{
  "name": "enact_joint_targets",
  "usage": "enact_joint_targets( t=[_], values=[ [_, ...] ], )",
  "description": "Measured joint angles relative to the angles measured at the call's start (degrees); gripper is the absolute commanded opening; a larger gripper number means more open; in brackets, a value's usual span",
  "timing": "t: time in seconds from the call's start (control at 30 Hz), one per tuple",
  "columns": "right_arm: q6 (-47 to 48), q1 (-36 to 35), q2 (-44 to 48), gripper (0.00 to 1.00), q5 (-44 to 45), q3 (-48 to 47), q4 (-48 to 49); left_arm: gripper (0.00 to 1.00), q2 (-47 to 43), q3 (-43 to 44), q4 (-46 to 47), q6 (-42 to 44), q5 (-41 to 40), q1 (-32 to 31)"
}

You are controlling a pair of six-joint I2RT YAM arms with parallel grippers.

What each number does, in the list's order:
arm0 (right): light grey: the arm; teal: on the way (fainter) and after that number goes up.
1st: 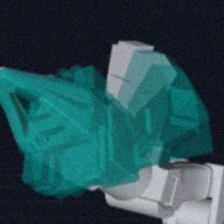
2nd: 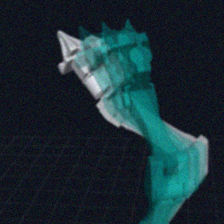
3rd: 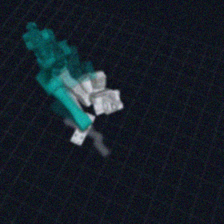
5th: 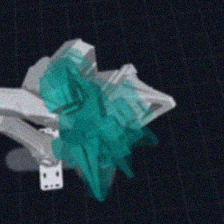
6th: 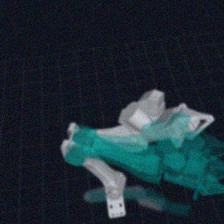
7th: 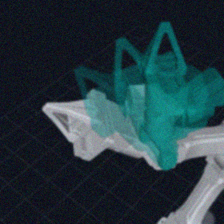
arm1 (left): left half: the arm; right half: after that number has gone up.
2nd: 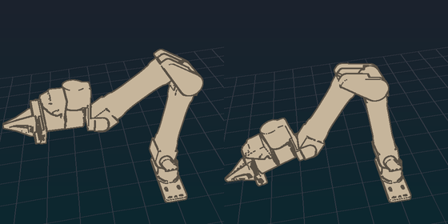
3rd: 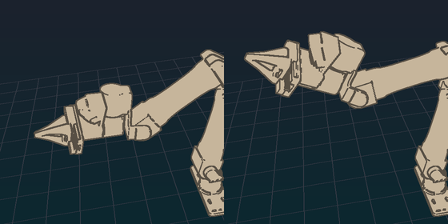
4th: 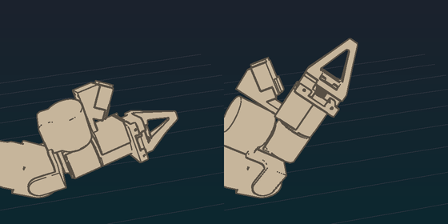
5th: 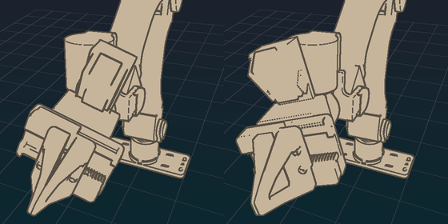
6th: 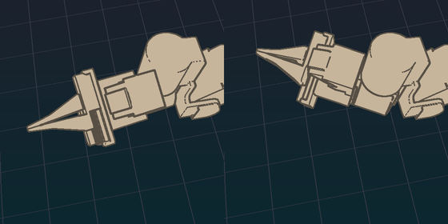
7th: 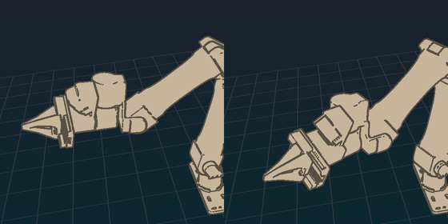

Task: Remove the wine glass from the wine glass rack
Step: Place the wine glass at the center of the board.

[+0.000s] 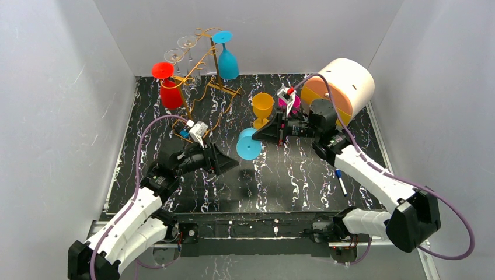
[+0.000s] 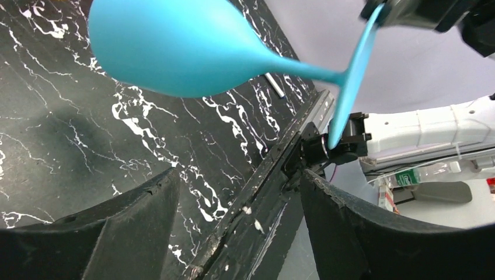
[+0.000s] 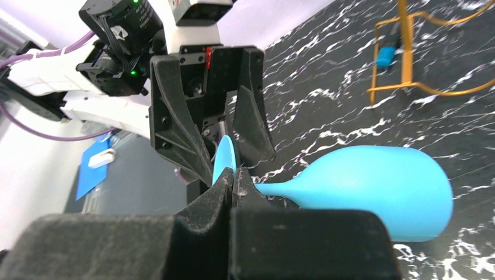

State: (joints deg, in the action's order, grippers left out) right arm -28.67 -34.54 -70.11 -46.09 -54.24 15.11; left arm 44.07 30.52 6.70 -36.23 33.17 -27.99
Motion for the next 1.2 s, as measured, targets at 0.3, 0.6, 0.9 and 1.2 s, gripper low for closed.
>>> enact_joint_targets(
  t=[0.3, 0.6, 0.9, 1.2],
  values=[
    [0.11, 0.00, 1.11, 0.01, 3.39, 0.44, -0.02, 0.75, 0.37, -0.55, 6.38, -3.10, 5.73, 0.00],
    [-2.58, -0.22, -1.77, 0.01, -1.51, 0.57, 1.46, 0.48, 2.51, -3.87, 22.08, -13.51, 7.56, -0.37],
    [-3.48, -0.90, -2.10, 0.01, -5.25, 0.57, 3.82, 0.00, 5.03, -3.87, 24.68, -15.13, 7.80, -1.57],
    [-3.91, -0.72, -4.31, 0.17, -8.55, 0.13, 4.42, 0.00, 5.01, -3.87, 24.33, -14.82, 8.96, -1.81]
  ],
)
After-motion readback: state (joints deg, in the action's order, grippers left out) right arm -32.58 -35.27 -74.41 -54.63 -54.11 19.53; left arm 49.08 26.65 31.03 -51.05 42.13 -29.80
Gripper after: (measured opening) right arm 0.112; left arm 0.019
